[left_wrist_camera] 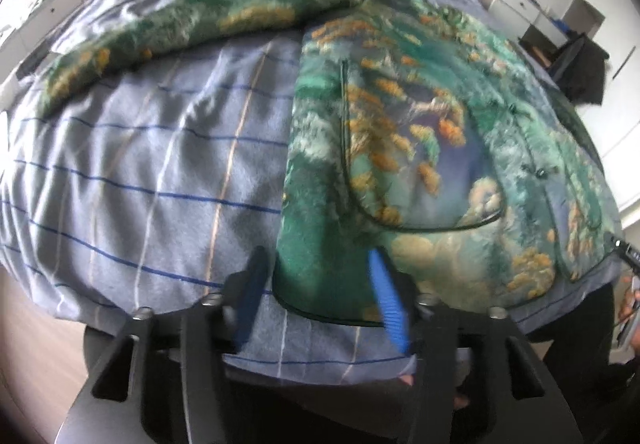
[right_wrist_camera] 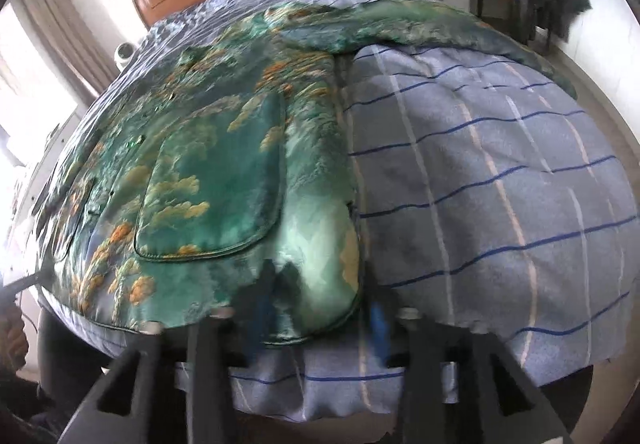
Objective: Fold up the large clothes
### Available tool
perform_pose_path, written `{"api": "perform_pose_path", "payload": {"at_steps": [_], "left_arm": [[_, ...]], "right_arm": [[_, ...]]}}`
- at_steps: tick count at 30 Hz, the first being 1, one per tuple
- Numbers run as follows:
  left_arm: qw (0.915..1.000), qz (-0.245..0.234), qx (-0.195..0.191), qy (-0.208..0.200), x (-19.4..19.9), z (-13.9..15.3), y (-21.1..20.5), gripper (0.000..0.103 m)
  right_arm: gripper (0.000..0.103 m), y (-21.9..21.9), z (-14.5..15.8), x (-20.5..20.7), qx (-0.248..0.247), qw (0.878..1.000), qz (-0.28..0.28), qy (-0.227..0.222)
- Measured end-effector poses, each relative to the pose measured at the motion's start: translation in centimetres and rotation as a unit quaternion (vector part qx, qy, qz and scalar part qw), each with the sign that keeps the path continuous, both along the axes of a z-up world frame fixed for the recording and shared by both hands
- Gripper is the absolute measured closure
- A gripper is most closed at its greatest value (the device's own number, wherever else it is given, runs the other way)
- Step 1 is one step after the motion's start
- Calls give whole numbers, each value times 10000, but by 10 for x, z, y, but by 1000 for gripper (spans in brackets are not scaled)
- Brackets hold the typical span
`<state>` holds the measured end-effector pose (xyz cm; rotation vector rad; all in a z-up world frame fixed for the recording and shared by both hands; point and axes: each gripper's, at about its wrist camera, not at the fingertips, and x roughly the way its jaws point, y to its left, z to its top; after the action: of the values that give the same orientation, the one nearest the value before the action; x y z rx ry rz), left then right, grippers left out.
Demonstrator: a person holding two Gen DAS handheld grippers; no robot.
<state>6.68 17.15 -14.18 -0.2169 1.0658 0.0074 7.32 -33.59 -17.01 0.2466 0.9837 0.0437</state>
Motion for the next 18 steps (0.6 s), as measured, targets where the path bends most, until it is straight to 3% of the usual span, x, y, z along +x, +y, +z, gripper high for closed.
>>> {"api": "perform_pose_path", "payload": {"at_steps": [3, 5, 10, 12, 15, 18], "left_arm": [[9994, 69, 72, -329, -2, 22, -6, 29], [9975, 180, 235, -635, -1, 40, -11, 9], [9839, 450, 387, -1687, 9, 81, -29, 2], [9785, 502, 338, -1972, 17, 91, -37, 1], [9779, 468, 175, -2032, 29, 96, -48, 1], [9820, 361, 46, -1852, 38, 92, -58, 1]], "right_arm": [[49, -10, 8, -7, -86, 9997, -219, -55], [42, -16, 15, -10, -178, 9992, -352, -110], [33, -37, 39, -16, -363, 9958, -650, -540], [31, -51, 46, -12, -173, 9946, -771, -676], [31, -83, 51, -4, 265, 9905, -1014, -886], [31, -116, 57, 4, 382, 9833, -1220, -1294]]}}
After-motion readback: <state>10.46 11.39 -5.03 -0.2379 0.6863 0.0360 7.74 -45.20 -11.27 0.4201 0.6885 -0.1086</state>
